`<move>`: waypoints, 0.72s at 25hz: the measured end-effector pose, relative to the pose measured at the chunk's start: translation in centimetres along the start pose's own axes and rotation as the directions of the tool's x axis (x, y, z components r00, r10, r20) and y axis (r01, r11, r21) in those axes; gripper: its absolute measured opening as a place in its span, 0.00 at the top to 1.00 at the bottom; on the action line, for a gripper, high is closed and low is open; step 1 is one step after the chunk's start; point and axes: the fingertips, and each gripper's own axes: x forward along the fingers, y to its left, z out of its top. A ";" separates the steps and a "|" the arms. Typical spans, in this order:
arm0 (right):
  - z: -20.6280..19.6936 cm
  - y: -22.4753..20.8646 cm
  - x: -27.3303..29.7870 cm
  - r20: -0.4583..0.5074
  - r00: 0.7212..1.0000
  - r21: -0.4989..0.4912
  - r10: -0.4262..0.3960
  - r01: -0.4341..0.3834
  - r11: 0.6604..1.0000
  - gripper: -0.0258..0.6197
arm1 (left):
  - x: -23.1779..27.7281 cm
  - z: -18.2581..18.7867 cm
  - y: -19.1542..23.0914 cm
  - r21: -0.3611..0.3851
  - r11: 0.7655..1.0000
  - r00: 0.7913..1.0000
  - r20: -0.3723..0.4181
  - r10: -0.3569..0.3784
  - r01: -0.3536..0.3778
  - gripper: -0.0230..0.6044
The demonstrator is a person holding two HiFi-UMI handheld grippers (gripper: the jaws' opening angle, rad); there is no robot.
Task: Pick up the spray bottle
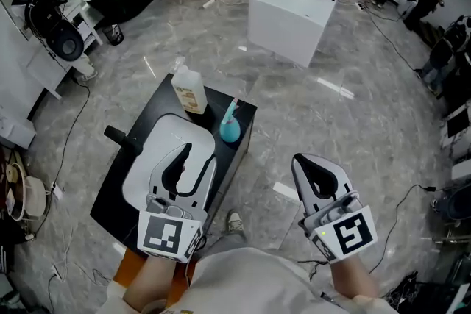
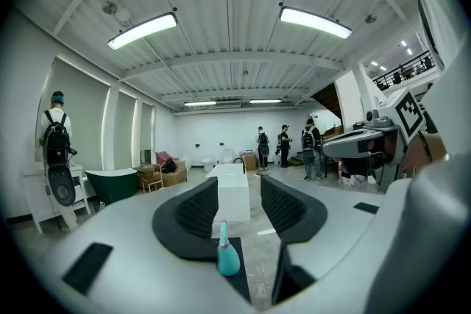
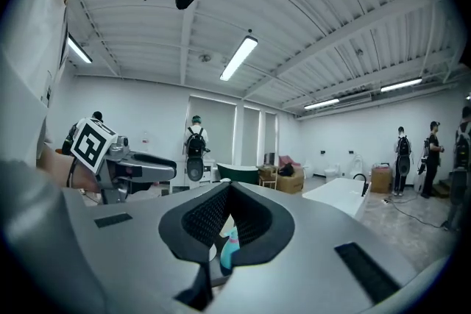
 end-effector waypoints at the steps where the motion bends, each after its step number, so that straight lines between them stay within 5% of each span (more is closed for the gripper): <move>1: -0.3 -0.2 0.8 -0.012 1.000 -0.001 -0.005 0.005 1.000 0.92 | 0.8 -0.5 0.5 0.001 1.000 1.000 -0.008 -0.006 0.006 0.66; 18: -7.0 -3.1 10.6 -0.128 0.992 0.128 -0.009 0.025 0.991 0.92 | 11.0 -11.4 2.4 -0.037 0.989 0.973 -0.178 -0.147 0.143 0.64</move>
